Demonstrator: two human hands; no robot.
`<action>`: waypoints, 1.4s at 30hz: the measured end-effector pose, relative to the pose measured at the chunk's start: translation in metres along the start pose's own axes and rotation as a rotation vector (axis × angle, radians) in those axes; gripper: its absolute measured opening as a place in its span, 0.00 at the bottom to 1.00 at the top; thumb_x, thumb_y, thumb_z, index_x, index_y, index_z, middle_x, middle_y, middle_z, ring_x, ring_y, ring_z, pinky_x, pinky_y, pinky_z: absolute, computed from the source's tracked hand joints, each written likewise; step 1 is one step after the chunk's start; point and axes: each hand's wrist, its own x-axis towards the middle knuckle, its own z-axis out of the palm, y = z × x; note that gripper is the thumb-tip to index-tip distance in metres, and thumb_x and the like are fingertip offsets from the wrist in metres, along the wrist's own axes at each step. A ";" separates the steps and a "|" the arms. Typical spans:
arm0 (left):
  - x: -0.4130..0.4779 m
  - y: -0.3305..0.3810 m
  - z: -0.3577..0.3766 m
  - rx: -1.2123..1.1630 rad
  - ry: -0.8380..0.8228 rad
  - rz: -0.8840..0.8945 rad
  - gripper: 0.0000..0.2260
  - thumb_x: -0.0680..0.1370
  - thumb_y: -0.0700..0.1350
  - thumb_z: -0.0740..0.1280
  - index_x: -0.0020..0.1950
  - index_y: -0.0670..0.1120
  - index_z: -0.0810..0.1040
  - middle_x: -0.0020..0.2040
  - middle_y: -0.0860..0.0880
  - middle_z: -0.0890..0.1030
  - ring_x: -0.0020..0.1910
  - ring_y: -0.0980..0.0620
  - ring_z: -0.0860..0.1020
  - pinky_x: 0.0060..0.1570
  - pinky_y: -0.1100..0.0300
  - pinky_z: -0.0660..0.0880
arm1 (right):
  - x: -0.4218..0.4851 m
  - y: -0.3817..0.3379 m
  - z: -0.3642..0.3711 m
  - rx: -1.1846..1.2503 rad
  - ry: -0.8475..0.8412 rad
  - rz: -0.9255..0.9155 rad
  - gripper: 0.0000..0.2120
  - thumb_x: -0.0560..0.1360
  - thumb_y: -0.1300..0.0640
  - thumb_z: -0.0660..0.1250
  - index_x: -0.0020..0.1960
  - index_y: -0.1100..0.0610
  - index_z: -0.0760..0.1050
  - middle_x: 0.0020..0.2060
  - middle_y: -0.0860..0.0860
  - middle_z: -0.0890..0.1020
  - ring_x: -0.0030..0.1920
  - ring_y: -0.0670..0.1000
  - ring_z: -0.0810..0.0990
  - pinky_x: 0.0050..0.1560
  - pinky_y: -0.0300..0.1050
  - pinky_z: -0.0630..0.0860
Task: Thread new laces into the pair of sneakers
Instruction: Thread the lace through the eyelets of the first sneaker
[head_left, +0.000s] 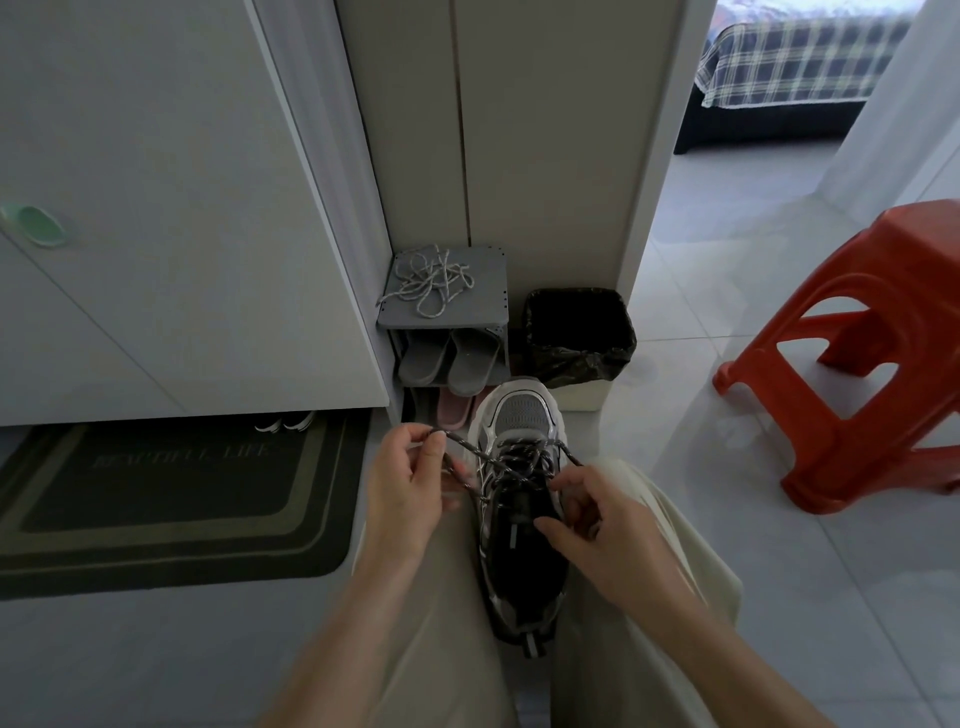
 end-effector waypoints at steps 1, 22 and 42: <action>0.002 0.000 0.000 0.011 0.008 0.012 0.04 0.81 0.42 0.60 0.48 0.45 0.73 0.31 0.49 0.80 0.31 0.51 0.81 0.28 0.60 0.76 | 0.000 0.001 0.001 0.006 0.000 0.002 0.14 0.70 0.53 0.74 0.52 0.47 0.74 0.32 0.48 0.75 0.35 0.46 0.74 0.38 0.44 0.74; 0.005 -0.017 -0.012 0.351 -0.160 0.070 0.12 0.77 0.55 0.64 0.42 0.50 0.82 0.36 0.54 0.82 0.36 0.60 0.79 0.38 0.62 0.75 | 0.029 0.010 -0.017 -0.012 0.128 0.075 0.05 0.75 0.49 0.66 0.43 0.48 0.79 0.34 0.45 0.80 0.36 0.45 0.77 0.38 0.40 0.72; -0.015 -0.021 0.008 0.370 -0.206 0.057 0.03 0.72 0.49 0.73 0.41 0.54 0.80 0.37 0.57 0.82 0.38 0.63 0.79 0.39 0.70 0.73 | 0.044 -0.005 -0.003 -0.061 0.036 0.093 0.05 0.78 0.53 0.62 0.46 0.52 0.74 0.36 0.45 0.78 0.38 0.43 0.76 0.38 0.40 0.72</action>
